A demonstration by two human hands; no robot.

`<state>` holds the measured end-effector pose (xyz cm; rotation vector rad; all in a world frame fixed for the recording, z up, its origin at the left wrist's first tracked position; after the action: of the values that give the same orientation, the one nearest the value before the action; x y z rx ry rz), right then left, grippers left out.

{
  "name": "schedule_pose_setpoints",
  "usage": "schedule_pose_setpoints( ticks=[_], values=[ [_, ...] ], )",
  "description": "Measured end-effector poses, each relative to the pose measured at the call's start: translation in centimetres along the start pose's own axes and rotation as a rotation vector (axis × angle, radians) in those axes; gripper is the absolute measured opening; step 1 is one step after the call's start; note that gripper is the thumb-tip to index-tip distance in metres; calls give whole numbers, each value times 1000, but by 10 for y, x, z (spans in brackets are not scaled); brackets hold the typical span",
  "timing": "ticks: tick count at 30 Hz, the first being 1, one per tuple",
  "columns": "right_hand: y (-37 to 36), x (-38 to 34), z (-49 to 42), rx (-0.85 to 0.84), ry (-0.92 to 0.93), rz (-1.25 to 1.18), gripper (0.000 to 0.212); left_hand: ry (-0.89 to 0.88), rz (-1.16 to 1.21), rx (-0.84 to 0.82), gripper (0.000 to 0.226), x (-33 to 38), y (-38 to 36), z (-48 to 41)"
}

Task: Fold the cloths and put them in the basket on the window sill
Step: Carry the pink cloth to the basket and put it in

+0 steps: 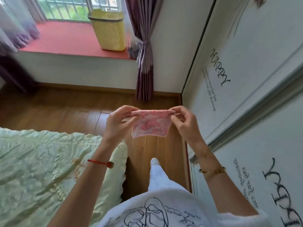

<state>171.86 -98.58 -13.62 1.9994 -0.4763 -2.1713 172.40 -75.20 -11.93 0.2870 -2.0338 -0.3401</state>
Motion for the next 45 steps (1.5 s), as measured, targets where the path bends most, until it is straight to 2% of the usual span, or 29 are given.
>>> schedule_pose_setpoints(
  ticks=[10, 16, 21, 25, 32, 36, 42, 45],
  values=[
    [-53, -54, -273, -202, 51, 17, 10, 141, 2, 192, 16, -112, 13, -204],
    [-127, -80, -422, -309, 85, 22, 7, 171, 4, 296, 14, -199, 48, -311],
    [-201, -119, -541, -335, 171, 2, 9, 154, 3, 348, 13, -273, 99, -416],
    [-256, -155, -635, -285, 201, 6, 11, 158, -16, 340, 12, -329, 147, -512],
    [-338, -191, -781, -214, 137, 10, 18, 176, -62, 284, 17, -429, 209, -660],
    [-379, -209, -864, -165, 167, 40, 15, 138, -93, 257, 15, -491, 232, -745],
    [-428, -236, -1004, 5, 184, 38, 12, 147, -82, 245, 13, -575, 255, -888],
    [-447, -248, -1071, 75, 182, 61, 12, 179, -74, 218, 21, -617, 261, -957]
  ],
)
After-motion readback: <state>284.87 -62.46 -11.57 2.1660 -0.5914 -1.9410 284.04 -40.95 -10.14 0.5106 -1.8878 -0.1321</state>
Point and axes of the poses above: each hand's wrist, its own z-axis away from the middle knuckle, its own y-axis out of the back of the hand, x = y × z, the point moved 7 cm from there along -z, towards the middle knuckle, and after that the axes turned 12 degrees about -y, right-handed, at the moved point
